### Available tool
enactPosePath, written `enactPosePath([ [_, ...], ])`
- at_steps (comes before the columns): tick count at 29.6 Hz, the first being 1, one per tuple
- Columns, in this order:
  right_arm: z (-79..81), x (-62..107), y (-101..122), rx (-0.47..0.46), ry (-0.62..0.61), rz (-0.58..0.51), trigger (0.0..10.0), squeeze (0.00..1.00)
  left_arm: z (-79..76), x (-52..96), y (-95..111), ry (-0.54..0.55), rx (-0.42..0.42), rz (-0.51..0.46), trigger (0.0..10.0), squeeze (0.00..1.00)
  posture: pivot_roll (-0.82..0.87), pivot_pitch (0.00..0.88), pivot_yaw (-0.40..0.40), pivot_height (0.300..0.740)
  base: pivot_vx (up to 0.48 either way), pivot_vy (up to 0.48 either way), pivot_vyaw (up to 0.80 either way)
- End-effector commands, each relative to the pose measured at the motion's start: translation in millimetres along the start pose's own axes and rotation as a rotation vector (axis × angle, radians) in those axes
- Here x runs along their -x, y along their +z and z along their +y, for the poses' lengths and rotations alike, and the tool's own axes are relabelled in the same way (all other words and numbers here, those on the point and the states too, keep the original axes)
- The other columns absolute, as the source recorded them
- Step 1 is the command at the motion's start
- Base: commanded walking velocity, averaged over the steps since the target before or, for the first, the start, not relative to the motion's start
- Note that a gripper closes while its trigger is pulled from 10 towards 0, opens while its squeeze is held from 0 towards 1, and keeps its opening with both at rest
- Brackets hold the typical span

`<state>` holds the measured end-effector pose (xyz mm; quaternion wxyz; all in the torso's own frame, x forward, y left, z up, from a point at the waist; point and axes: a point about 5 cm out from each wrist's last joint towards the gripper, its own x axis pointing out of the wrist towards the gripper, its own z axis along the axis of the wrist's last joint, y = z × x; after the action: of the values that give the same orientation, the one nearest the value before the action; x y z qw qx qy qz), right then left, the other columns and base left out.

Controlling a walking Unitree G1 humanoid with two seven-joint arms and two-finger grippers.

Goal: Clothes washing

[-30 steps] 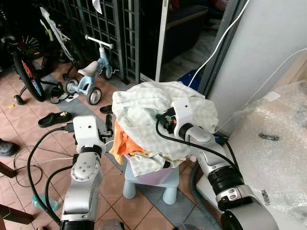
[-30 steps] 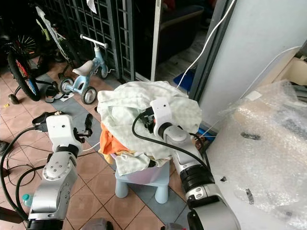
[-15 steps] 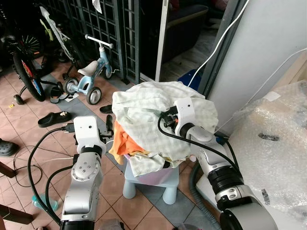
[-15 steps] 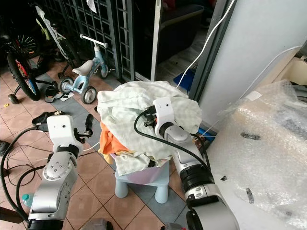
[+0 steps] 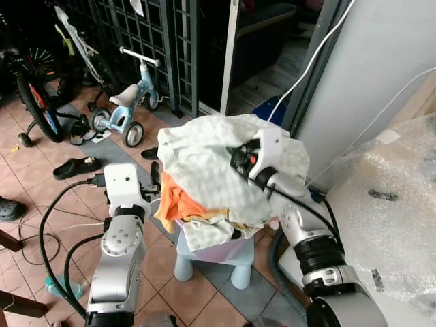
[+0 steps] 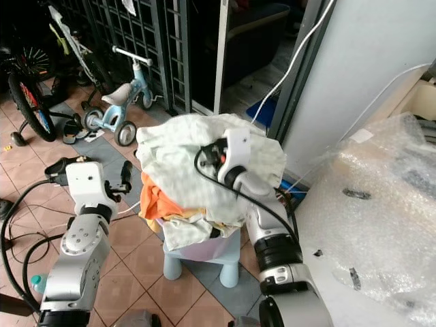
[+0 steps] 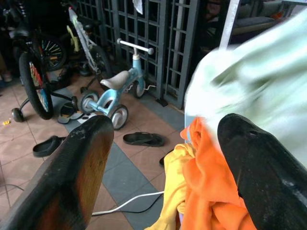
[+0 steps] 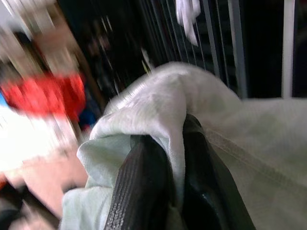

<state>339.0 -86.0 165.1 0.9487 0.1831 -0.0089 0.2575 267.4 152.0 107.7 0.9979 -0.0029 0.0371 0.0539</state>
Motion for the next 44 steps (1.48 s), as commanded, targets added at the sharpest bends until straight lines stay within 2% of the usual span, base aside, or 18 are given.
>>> enactPosePath([
  [1, 1.7, 1.6, 28, 0.005, 0.021, -0.11, 0.0, 0.0, 1.2, -2.1, 1, 0.018, -0.007, -0.008, 10.0, 0.0, -0.01, 0.0, -0.025, 0.74, 0.0, 0.0, 0.0],
  [4, -5.6, 12.8, 49, 0.061, -0.016, -0.199, 0.0, 0.0, -0.3, -3.7, 3, 0.02, -0.011, -0.015, 10.0, 0.0, -0.02, 0.0, -0.023, 0.74, 0.0, 0.0, 0.0],
  [8, -12.7, 25.3, 51, 0.122, -0.057, -0.195, 0.0, 0.0, -1.4, -5.5, 3, 0.027, -0.013, -0.017, 10.0, 0.0, -0.02, 0.0, -0.021, 0.74, 0.0, 0.0, 0.0],
  [9, -14.9, 29.2, 50, 0.139, -0.072, -0.187, 2.7, 0.0, -1.6, -6.0, 3, 0.027, -0.013, -0.017, 10.0, 0.0, -0.02, 0.0, -0.02, 0.74, 0.0, 0.0, 0.0],
  [10, -20.3, 35.4, 45, 0.149, -0.108, -0.162, 10.0, 0.0, -3.2, -6.9, 4, 0.009, -0.007, -0.027, 10.0, 0.0, -0.03, 0.0, -0.016, 0.74, 0.0, 0.0, 0.0],
  [16, -27.0, 40.4, 45, 0.169, -0.171, -0.164, 10.0, 0.0, -6.3, -7.9, 5, -0.024, -0.018, -0.038, 10.0, 0.0, -0.04, 0.0, -0.009, 0.74, 0.0, 0.0, -0.65],
  [27, -26.0, 36.3, 55, 0.25, -0.181, -0.191, 10.0, 0.0, -5.7, -8.4, 4, -0.023, -0.018, -0.042, 10.0, 0.0, -0.03, 0.0, -0.014, 0.74, 0.0, -0.449, -0.78],
  [36, -27.3, 34.4, 58, 0.267, -0.192, -0.207, 10.0, 0.0, -5.5, -8.6, 4, -0.023, -0.019, -0.039, 10.0, 0.0, -0.03, 0.0, -0.012, 0.74, 0.0, -0.392, -0.77],
  [44, -29.5, 35.9, 60, 0.31, -0.198, -0.206, 10.0, 0.0, -7.4, -7.5, 3, -0.028, -0.008, -0.028, 10.0, 0.0, -0.04, 0.0, -0.017, 0.74, 0.0, -0.078, 0.0],
])
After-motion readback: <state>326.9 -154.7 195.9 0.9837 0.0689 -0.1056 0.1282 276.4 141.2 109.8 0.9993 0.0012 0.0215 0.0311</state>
